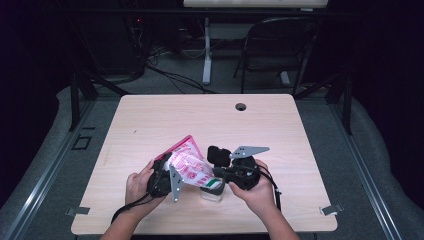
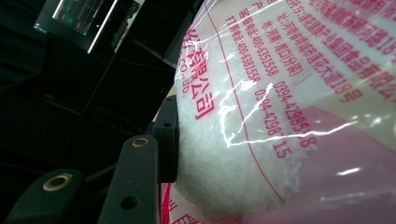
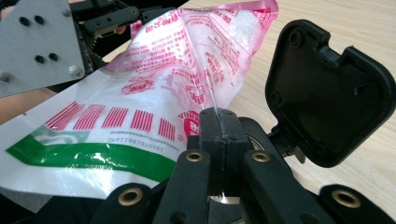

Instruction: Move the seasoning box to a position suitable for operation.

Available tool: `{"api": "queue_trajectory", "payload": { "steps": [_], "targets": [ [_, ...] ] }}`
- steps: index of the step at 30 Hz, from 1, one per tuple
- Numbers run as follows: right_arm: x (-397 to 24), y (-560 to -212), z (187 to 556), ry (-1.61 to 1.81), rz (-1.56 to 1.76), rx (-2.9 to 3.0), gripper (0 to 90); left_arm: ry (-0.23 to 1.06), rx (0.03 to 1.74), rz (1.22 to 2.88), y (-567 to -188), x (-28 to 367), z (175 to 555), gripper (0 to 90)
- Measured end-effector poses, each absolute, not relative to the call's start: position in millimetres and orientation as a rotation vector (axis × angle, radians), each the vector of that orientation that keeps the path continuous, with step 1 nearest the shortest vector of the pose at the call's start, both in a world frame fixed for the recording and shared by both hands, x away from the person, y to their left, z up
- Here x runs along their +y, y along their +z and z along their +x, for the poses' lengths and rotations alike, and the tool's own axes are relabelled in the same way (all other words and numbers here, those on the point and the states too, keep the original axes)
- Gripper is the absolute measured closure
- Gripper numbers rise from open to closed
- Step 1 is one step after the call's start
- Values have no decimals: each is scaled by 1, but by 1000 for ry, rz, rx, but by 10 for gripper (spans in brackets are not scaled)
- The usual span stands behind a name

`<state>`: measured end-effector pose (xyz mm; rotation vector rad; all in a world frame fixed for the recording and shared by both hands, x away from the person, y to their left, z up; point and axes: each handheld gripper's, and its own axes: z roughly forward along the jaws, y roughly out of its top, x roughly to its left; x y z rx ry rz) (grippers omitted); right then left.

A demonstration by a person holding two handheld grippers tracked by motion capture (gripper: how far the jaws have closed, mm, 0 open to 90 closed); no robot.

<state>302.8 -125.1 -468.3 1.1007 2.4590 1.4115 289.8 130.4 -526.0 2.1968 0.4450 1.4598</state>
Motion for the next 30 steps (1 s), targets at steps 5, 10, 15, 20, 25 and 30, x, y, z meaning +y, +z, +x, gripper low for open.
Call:
{"api": "queue_trajectory", "payload": {
  "steps": [5,10,15,20,25,30],
  "targets": [
    [-125,-471,303,1385,1106,2460,900,1502,420,2187,-525,129,289,615],
    [-127,-473,304,1387,1126,2453,900,1535,402,2201,-524,128,286,615],
    [-130,-477,308,1407,1156,2447,900,1548,392,2206,-525,127,285,615],
    [-131,-479,309,1391,1161,2442,900,1572,367,2199,-525,125,285,615],
    [-131,-479,309,1403,1173,2430,900,1568,370,2204,-525,125,285,616],
    [-131,-480,310,1399,1173,2429,900,1580,363,2202,-526,124,284,616]
  ]
}}
